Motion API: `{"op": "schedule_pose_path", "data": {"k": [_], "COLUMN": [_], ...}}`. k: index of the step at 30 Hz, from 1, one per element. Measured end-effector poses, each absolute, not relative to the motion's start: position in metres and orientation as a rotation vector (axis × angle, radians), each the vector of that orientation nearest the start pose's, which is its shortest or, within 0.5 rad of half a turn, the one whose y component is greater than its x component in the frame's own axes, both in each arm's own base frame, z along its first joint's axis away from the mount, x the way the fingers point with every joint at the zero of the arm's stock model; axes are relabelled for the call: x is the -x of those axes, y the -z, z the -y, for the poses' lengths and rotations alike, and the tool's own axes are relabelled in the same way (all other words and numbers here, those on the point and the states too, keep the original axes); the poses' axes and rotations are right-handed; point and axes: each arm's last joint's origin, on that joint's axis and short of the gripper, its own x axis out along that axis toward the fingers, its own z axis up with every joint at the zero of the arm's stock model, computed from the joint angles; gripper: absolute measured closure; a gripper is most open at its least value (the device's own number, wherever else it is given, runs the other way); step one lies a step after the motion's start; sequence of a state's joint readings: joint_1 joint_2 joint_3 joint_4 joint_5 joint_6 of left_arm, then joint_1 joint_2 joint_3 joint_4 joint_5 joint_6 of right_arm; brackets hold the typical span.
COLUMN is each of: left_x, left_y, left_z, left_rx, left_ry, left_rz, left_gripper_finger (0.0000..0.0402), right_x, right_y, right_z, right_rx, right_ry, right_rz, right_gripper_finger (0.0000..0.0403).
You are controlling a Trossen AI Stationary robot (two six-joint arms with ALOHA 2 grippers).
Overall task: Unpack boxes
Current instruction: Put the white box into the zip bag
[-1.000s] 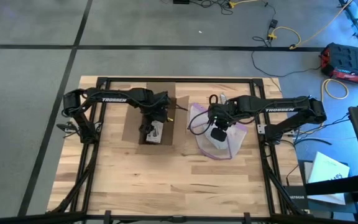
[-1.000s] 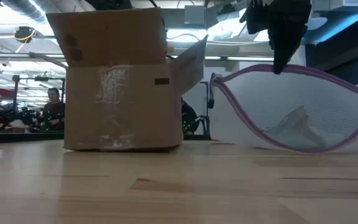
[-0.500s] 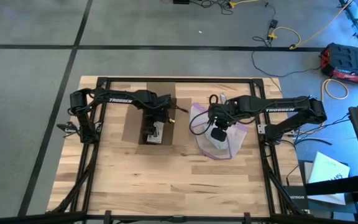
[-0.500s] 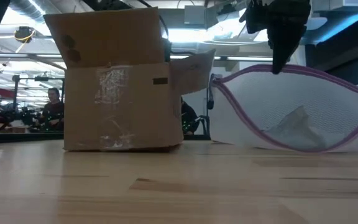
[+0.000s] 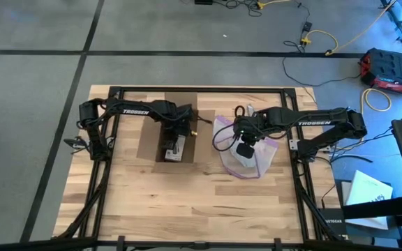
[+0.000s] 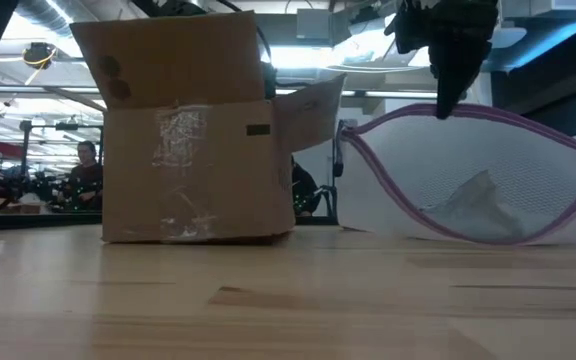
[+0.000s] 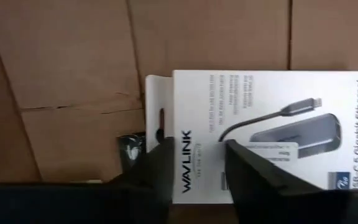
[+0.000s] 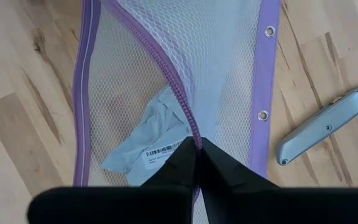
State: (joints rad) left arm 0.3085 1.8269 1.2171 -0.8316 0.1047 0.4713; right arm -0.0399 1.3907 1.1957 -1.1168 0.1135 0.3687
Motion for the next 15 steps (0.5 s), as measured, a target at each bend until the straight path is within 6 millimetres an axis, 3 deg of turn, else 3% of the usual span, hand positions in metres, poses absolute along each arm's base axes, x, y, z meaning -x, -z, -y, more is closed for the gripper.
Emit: {"op": "schedule_pose_path", "data": {"k": [6, 15], "left_x": [-0.319, -0.322], "left_y": [-0.172, -0.184], "left_z": [-0.101, -0.097], "left_rx": [-0.091, -0.108], "left_ry": [0.159, 0.119], "left_rz": [-1.405, -1.423], "left_gripper_finger": [0.0391, 0.0401], "right_x": [-0.249, -0.249], "right_y": [-0.281, -0.281], "right_z": [0.013, 0.013], "right_rx": [-0.261, -0.272], "right_ry": [0.375, 0.383], "right_rz": [-1.267, -1.265], "right_gripper_finger": [0.0403, 0.0403]}}
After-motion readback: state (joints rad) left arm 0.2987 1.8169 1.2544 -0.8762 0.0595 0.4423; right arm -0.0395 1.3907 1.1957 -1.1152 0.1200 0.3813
